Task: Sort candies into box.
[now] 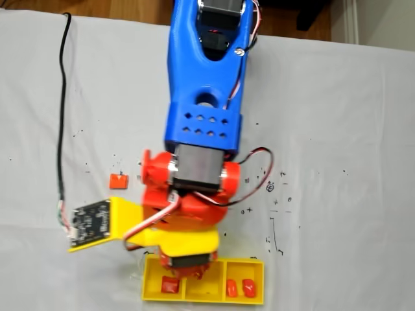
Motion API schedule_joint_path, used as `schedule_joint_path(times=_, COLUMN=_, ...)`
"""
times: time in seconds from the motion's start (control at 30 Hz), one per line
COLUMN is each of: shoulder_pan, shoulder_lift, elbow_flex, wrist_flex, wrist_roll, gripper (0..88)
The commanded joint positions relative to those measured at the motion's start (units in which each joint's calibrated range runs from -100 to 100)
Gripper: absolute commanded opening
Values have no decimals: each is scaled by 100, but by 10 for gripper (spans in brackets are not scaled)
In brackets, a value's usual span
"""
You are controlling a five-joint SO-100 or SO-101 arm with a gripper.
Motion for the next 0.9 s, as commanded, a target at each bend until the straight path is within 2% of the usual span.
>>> schedule_joint_path(times=0.0, shoulder_pan=-326, shoulder_lift=102, elbow_flex=-524, wrist_flex=-302, wrist_roll=-249, gripper=2)
schedule_joint_path(times=0.23, shoulder_pan=-471, shoulder_lift=602, elbow_flex=-779, wrist_flex=-572, wrist_roll=-420, gripper=2)
schedule_joint_path(times=0.6, shoulder_pan=-553, shoulder_lift=891, elbow_flex=-843, wrist_flex=-760, wrist_roll=-386, gripper=2)
schedule_joint_path(times=0.83, shoulder_pan=-471, shoulder_lift=1120, elbow_flex=-1289, wrist_flex=-392, wrist_roll=-298, gripper=44)
schedule_joint_path(times=0.87, shoulder_pan=-462, shoulder_lift=1154, elbow_flex=-1353, wrist_flex=-335, wrist_roll=-293, gripper=77)
